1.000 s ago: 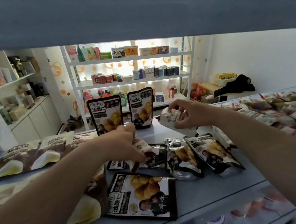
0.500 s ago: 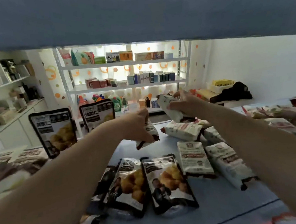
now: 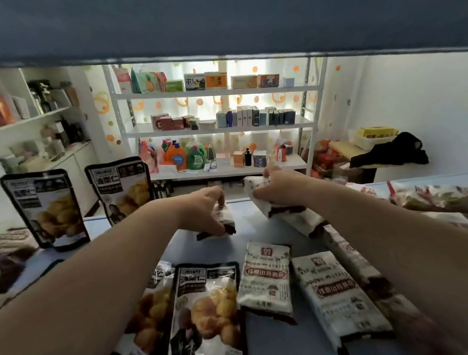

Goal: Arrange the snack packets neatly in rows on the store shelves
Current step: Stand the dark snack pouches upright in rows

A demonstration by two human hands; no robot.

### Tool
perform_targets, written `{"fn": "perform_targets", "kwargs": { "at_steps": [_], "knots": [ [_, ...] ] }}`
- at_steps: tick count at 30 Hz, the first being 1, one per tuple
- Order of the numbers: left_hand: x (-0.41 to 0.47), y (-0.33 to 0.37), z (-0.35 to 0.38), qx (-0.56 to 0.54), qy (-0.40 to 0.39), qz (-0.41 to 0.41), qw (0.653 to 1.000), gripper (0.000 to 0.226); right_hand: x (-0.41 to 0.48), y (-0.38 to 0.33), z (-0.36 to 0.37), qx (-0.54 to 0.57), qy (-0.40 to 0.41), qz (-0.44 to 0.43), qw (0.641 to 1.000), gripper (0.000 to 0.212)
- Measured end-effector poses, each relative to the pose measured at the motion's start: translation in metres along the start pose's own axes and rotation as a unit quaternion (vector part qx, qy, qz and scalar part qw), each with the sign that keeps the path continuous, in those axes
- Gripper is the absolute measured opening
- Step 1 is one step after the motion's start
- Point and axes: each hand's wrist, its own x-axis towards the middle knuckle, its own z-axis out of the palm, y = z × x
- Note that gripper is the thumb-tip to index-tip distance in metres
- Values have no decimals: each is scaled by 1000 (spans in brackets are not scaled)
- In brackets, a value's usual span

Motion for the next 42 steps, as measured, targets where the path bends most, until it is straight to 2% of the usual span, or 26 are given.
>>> {"fn": "perform_targets", "kwargs": {
  "at_steps": [4,6,9,11,13,19,26,29,32,34,37,40,42],
  "knots": [
    [3,0,-5,13,-1,-9,1000,61,7,-22,4,54,54,-44,996,77],
    [2,-6,-5,3,-5,-19,1000,62,7,-31,21,61,28,-50,996,75],
    [0,-9,0,-43,-18,-21,999,58,12,-27,45,-45,-20,25,998,70],
    [2,-6,5,-30,-14,-8,999,65,13,-21,48,-89,-25,56,994,77],
    [5,0,11,20,-6,1,1000,65,14,-17,43,-79,-32,67,994,81],
    [11,8,18,75,-4,1,997,63,16,-12,42,-112,-58,56,990,66],
    [5,17,20,68,22,12,997,63,14,-5,36,-108,-66,25,992,66],
    [-21,22,1,65,104,37,992,58,5,-16,22,-109,-39,-41,992,62],
    [-65,17,-25,62,190,52,979,44,-21,-44,2,-116,7,-196,974,53],
    [-102,3,-34,111,164,25,980,40,-47,-70,-2,-99,-5,-266,959,47],
    [-158,-23,-36,138,55,-81,986,49,-88,-108,8,-119,-88,-310,939,51],
    [-203,-52,-26,161,-19,-183,970,62,-114,-140,31,-172,-174,-312,918,73],
    [-227,-69,-19,158,-36,-214,963,75,-118,-157,46,-185,-222,-286,914,90]
  ]
}}
